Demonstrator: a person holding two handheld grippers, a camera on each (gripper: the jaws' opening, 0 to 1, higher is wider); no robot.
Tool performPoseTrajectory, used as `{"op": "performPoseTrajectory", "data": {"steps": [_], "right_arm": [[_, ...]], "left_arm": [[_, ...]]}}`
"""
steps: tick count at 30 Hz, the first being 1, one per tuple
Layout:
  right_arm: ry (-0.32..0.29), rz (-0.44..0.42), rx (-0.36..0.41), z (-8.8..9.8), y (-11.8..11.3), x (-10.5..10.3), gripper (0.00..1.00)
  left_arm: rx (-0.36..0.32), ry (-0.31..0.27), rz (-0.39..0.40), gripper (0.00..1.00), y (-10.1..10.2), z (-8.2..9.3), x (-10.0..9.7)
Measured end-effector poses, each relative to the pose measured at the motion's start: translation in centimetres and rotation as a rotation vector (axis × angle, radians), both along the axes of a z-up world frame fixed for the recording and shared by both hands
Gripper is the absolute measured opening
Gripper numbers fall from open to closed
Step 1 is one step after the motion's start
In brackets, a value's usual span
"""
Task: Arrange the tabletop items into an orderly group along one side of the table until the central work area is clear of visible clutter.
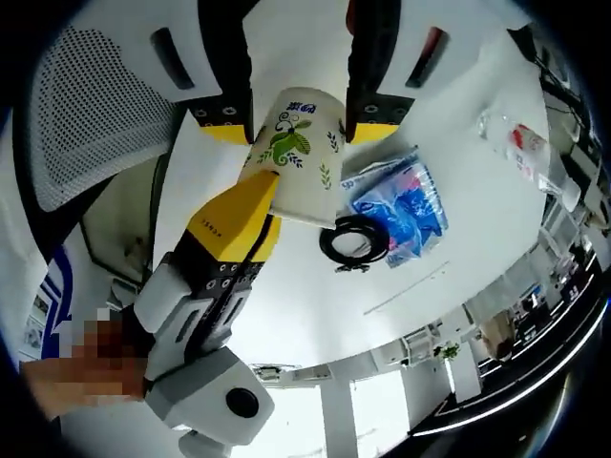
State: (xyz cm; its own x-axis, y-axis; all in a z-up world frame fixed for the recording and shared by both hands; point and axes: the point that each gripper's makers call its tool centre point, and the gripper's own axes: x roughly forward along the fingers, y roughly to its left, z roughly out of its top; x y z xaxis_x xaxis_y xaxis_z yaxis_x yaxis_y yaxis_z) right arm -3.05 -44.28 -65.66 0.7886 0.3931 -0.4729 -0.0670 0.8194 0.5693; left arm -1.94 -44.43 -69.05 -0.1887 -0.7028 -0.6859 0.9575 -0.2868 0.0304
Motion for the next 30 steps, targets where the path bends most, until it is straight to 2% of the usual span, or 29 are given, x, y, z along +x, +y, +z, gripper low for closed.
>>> {"op": "performPoseTrajectory", "data": {"steps": [5,10,17,30], "right_arm": [[0.003,0.020,-0.040,0.1,-0.1,0.3,0.00],[0.004,0.018,-0.056,0.4,-0.5,0.8,0.00],[0.023,0.048,-0.121,0.2,-1.2,2.0,0.00],[0.041,0.110,-0.237,0.4,-2.5,6.3,0.00]], "left_arm": [[-0.009,0.022,0.049,0.37,0.4,0.3,0.8],[-0.026,0.056,0.135,0.40,1.2,0.9,2.4],[-0.064,0.087,0.246,0.42,2.6,2.1,4.8],[-0.071,0.111,0.356,0.46,5.4,2.1,7.0]]}}
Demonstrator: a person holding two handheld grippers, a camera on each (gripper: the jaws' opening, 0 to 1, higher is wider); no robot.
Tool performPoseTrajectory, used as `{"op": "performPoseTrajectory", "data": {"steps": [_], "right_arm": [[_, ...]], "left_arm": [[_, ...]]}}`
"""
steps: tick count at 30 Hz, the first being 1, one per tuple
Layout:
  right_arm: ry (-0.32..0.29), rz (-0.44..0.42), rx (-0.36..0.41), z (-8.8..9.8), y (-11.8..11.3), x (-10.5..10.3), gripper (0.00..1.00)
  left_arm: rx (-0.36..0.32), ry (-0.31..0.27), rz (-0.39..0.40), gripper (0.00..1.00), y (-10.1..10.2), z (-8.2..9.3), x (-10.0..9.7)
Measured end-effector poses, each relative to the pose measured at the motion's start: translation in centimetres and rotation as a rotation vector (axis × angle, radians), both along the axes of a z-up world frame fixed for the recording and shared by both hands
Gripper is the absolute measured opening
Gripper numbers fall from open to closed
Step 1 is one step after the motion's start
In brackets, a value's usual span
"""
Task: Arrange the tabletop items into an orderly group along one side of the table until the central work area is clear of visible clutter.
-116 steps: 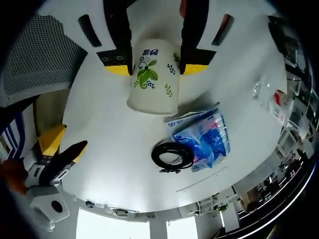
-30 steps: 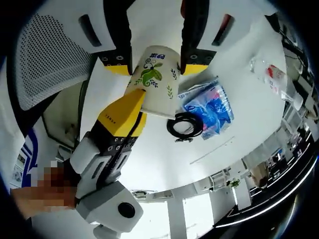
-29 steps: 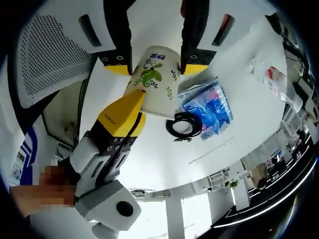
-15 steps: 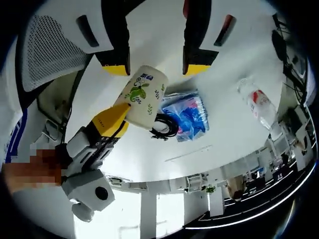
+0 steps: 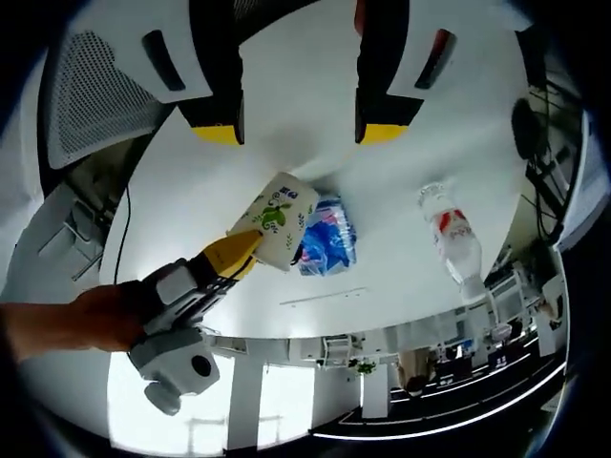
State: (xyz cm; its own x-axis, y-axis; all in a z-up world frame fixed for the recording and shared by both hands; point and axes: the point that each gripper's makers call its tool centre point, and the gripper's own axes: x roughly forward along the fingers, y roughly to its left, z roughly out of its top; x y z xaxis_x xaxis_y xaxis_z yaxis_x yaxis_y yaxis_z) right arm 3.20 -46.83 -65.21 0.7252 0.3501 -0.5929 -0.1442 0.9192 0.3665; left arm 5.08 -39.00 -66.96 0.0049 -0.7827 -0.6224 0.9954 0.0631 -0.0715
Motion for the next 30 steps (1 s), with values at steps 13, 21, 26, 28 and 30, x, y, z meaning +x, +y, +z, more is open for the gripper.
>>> {"op": "performPoseTrajectory", "data": {"steps": [13,21,26,28,30], "right_arm": [[0.018,0.136,-0.125,-0.7,-0.2,5.9,0.00],[0.079,0.300,-0.285,-2.8,-0.5,8.6,0.00],[0.105,0.399,-0.423,-3.8,-1.3,9.8,0.00],[0.110,0.419,-0.448,-3.8,-1.4,10.2,0.00],[0.112,0.431,-0.464,-4.0,-1.7,10.9,0.00]], "left_arm": [[-0.010,0.017,0.082,0.45,1.0,0.4,2.0],[-0.014,0.029,0.106,0.45,1.8,0.3,2.0],[-0.016,0.035,0.127,0.45,2.4,0.2,2.2],[-0.015,0.036,0.132,0.45,2.7,0.1,2.3],[-0.015,0.036,0.138,0.45,2.9,0.1,2.4]]}}
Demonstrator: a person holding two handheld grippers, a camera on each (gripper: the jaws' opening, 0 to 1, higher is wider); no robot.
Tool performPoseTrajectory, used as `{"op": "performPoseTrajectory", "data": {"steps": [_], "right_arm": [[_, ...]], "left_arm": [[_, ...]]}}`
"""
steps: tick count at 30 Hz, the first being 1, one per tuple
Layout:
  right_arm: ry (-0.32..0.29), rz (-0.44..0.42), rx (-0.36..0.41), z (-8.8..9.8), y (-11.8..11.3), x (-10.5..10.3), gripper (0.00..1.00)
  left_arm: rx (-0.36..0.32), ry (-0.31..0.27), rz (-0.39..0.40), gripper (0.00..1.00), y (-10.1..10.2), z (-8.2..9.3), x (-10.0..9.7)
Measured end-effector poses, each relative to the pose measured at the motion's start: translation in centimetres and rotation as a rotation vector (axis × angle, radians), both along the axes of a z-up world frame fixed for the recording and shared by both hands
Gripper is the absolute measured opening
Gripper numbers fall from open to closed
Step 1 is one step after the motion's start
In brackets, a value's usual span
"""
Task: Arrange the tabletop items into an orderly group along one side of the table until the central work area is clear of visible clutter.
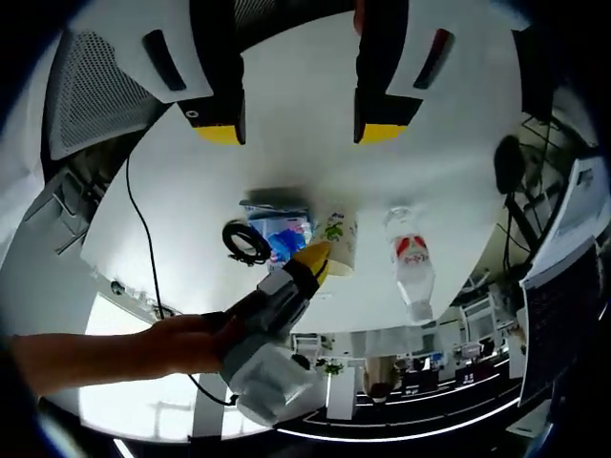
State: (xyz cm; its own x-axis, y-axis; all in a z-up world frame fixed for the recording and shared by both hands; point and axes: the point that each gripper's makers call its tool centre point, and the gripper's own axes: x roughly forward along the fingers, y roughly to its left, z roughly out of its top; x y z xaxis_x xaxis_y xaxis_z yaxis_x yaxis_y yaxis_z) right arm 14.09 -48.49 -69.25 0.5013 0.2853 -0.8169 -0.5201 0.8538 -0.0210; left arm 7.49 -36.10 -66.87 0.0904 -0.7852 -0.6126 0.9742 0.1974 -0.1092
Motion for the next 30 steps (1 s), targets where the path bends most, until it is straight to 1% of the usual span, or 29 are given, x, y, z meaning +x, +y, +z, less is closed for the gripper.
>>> {"op": "performPoseTrajectory", "data": {"steps": [8,17,19,23,30], "right_arm": [[0.019,0.040,-0.078,-0.5,-0.2,1.3,0.00],[0.034,0.097,-0.127,-1.1,-0.2,2.4,0.00],[0.037,0.112,-0.152,-1.4,-0.5,2.8,0.00],[0.041,0.126,-0.161,-1.4,-0.6,3.3,0.00],[0.040,0.121,-0.163,-1.4,-0.9,4.0,0.00]], "left_arm": [[-0.005,-0.006,0.016,0.45,0.5,0.1,0.7],[-0.012,-0.007,0.030,0.44,0.8,0.2,1.1],[-0.011,-0.008,0.031,0.44,0.8,0.2,1.2],[-0.010,-0.007,0.039,0.44,1.2,0.1,1.4],[-0.009,-0.008,0.054,0.44,1.7,0.1,1.7]]}}
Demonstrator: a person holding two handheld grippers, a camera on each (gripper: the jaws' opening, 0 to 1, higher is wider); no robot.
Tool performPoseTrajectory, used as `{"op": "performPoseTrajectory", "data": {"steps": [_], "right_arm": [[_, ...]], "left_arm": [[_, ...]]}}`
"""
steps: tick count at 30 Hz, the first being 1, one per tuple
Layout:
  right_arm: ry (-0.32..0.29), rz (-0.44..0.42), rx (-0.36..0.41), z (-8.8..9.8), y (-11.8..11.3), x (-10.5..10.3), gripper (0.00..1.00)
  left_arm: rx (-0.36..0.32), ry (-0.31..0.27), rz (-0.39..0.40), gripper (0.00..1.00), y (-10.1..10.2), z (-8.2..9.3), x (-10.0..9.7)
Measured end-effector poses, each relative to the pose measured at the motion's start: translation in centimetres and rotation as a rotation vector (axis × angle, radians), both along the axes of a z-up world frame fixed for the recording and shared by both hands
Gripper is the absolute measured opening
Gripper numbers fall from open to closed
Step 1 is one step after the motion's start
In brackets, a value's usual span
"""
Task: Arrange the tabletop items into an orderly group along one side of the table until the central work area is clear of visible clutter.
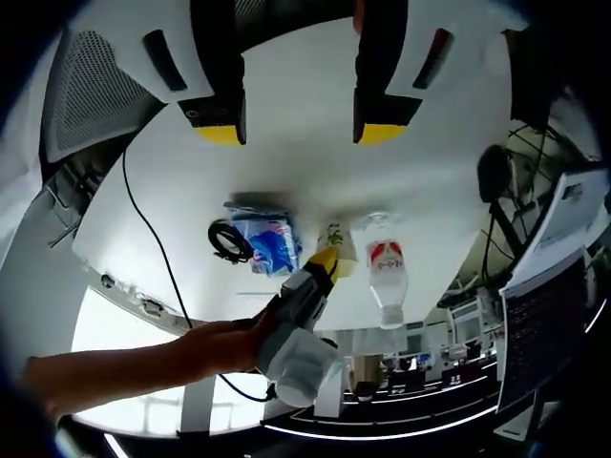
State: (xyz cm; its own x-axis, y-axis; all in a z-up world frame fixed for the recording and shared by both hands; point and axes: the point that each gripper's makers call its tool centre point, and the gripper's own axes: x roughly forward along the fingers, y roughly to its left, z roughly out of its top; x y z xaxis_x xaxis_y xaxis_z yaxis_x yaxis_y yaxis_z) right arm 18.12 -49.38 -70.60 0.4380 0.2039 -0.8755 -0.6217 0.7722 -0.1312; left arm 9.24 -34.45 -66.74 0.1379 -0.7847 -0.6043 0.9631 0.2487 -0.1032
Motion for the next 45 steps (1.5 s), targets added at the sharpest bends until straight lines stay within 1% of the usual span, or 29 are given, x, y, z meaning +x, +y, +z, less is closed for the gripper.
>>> {"op": "performPoseTrajectory", "data": {"steps": [5,10,15,20,23,25,30,33,39,45], "right_arm": [[-0.005,-0.007,-0.004,0.0,-0.2,0.4,0.01],[-0.017,-0.020,-0.011,0.2,-0.6,0.5,0.08],[-0.040,-0.044,0.010,0.7,-0.7,0.3,0.10],[-0.057,-0.046,0.009,1.1,-0.8,0.0,0.13],[-0.072,-0.060,0.032,1.6,-0.6,-0.1,0.11],[-0.085,-0.073,0.050,1.9,-0.5,-0.2,0.13],[-0.103,-0.081,0.057,2.3,-0.6,-0.6,0.14],[-0.125,-0.084,0.071,2.8,-0.5,-0.8,0.16],[-0.164,-0.115,0.091,3.7,-1.2,-1.1,0.16],[-0.186,-0.149,0.103,4.3,-2.1,-1.8,0.16]], "left_arm": [[-0.001,0.001,0.004,0.44,0.1,0.0,0.0],[-0.004,-0.001,0.004,0.44,0.0,0.1,0.0],[-0.007,-0.002,-0.001,0.44,-0.3,0.2,-0.2],[-0.007,-0.004,-0.009,0.44,-0.5,0.3,-0.4],[-0.008,-0.004,-0.014,0.44,-0.7,0.4,-0.6],[-0.006,-0.007,-0.022,0.44,-0.9,0.4,-0.8],[-0.005,-0.004,-0.029,0.44,-1.2,0.3,-1.2],[-0.005,-0.004,-0.030,0.44,-1.4,0.4,-1.4],[-0.007,-0.004,-0.029,0.43,-1.8,0.5,-1.8],[-0.010,0.000,-0.025,0.43,-2.1,0.5,-2.2]]}}
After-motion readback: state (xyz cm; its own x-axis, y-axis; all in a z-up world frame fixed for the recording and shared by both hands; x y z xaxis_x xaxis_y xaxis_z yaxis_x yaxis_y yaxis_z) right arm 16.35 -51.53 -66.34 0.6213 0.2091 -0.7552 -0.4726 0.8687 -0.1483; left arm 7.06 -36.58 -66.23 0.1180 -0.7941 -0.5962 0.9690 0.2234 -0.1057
